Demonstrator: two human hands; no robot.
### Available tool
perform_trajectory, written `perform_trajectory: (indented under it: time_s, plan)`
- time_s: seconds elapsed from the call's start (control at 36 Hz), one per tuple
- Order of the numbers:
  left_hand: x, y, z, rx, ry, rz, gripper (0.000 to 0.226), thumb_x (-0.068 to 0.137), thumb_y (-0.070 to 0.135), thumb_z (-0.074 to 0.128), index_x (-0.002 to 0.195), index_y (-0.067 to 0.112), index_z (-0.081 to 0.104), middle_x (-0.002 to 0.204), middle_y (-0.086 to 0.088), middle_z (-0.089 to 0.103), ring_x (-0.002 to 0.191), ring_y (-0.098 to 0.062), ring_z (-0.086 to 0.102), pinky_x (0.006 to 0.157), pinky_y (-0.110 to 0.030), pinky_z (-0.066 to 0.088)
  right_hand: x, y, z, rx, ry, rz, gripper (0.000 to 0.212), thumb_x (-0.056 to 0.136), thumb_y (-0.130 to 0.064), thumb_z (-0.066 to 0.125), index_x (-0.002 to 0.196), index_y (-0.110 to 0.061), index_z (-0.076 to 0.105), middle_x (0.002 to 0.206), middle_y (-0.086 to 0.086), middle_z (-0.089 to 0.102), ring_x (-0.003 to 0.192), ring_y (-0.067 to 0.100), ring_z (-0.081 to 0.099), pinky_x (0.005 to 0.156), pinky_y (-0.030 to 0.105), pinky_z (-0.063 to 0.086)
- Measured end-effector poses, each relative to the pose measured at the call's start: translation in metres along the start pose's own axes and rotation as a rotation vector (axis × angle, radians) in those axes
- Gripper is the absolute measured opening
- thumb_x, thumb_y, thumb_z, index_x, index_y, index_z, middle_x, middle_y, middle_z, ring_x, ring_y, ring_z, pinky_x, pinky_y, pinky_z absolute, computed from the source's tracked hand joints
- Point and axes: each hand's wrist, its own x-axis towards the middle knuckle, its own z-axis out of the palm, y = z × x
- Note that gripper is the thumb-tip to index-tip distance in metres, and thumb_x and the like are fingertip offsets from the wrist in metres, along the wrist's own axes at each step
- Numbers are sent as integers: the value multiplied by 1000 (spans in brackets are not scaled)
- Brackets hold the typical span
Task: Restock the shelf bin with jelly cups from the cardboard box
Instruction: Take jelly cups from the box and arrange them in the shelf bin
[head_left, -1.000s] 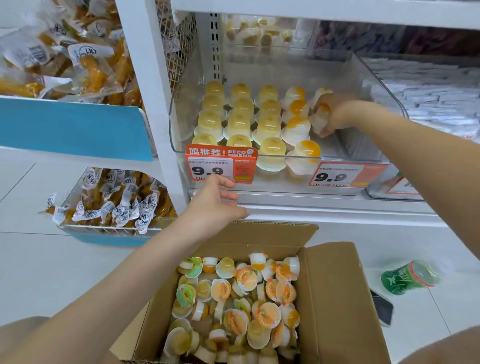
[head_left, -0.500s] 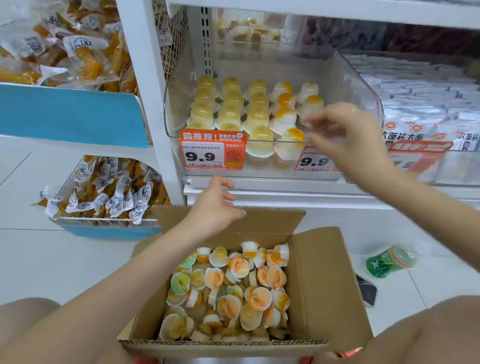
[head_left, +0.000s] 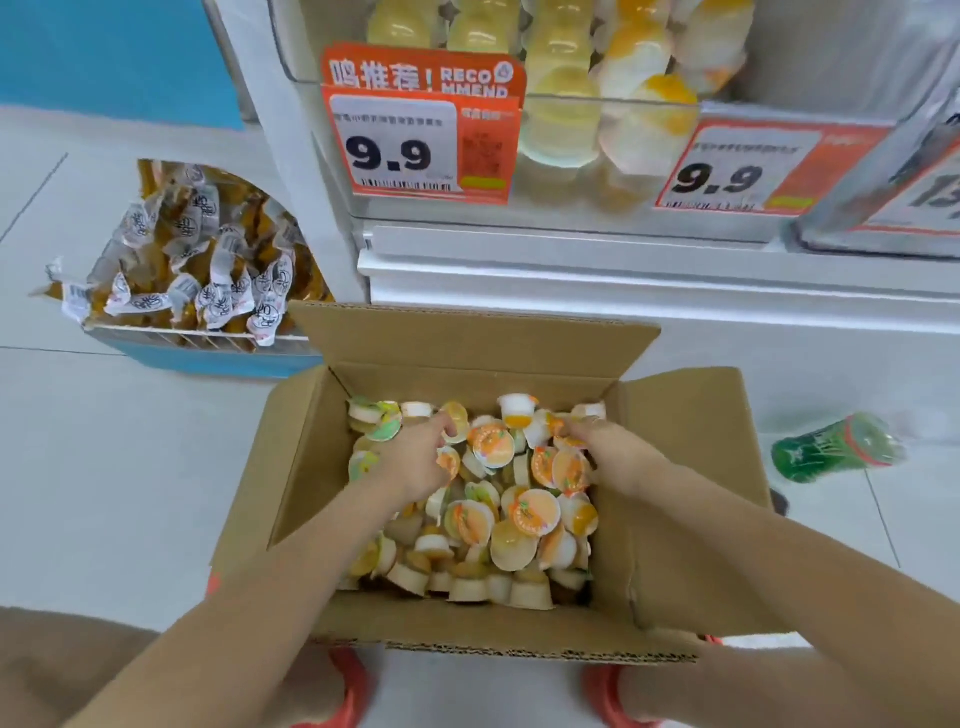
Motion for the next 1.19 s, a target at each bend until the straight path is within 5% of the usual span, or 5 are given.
perform_trajectory:
  time_s: [0.28,0.61,0.92,1.06,1.19]
  plan:
    - [79,5,70,28,-20,-21,73,81,-3,60,145,13,28,148,-12,24,130,-33,39,102,-39,40,39,-10,35,-387,-106,56,82,89,-10,59,152,-23,8,155,16,1,139,38,17,102,34,43]
    - [90,6,96,89,56,-54,74,78,26,72,139,17,32,146,3,29,130,-29,26,96,-47,38,41,-3,37,51,37,39,59,82,-23,68,133,-14,39,134,11,36,131,27,33,102,30,37]
    - [91,7,80,395,-33,106,61,83,26,66,137,25,38,139,-1,32,127,-31,26,95,-49,37,8,-5,13,602,158,62,64,70,-18,83,125,-17,48,104,-6,55,93,10,52,64,6,38]
    - [74,8,69,350,-7,153,65,84,29,65,140,19,32,156,-8,16,141,-31,17,106,-47,32,-15,-4,-5,569,153,57,66,69,-21,83,125,-18,48,111,-2,58,100,15,56,80,21,45]
    - [38,34,10,13,90,157,64,66,35,72,122,18,46,116,-8,53,107,-31,52,84,-39,46,-38,-14,-50,456,173,24,64,70,-26,82,123,-19,46,113,1,59,101,19,57,81,29,50]
